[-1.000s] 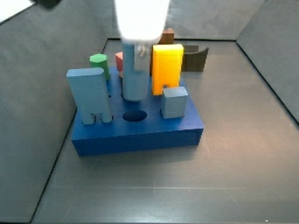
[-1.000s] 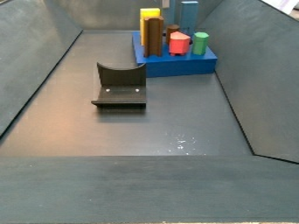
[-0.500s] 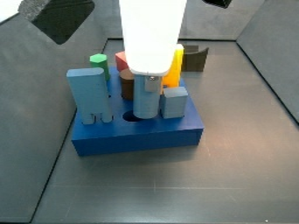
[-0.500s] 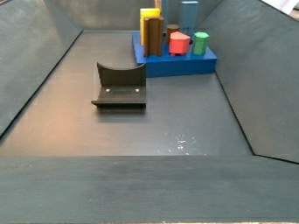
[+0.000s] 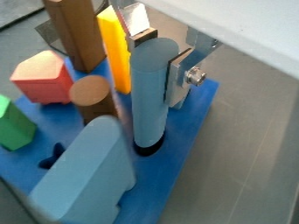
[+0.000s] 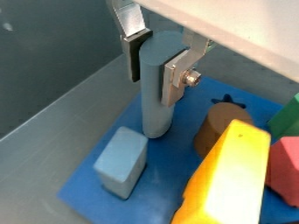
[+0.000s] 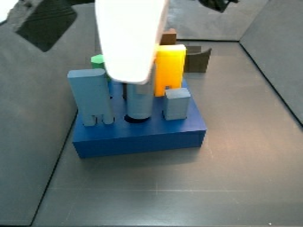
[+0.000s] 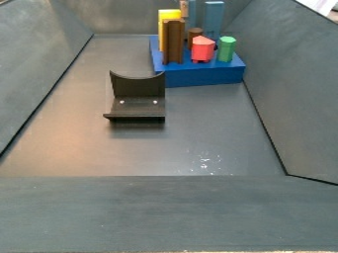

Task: Pick up the oval object. Move up. Move to above the board. Insert the oval object.
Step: Insert the oval object.

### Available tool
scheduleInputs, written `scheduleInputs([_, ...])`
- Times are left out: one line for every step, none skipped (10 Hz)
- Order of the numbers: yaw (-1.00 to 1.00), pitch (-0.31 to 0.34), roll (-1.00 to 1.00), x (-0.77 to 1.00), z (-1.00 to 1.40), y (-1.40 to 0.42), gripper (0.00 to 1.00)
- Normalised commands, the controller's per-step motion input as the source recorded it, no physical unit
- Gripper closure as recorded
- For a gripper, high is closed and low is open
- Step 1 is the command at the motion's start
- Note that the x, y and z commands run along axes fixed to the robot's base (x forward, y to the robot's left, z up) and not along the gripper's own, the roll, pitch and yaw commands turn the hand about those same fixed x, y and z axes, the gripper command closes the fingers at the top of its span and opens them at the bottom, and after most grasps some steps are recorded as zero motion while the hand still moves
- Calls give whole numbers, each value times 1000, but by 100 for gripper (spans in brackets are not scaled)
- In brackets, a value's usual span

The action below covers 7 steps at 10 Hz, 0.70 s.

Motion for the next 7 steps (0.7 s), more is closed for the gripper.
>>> scheduleInputs([-31,-11,4,-157,-149,0,100])
scheduleInputs([-74,-50,10,-103,-166,-226,100])
scheduleInputs([-17,-67,0,0,-191,-211,100])
scheduleInputs([-51,-101,0,126,-254,-69,100])
scheduleInputs([-106,-36,33,63,-269,0,100])
scheduleInputs([-183,0,44,0,-260,143,100])
scheduleInputs([-171,0,37,0,-266,157,100])
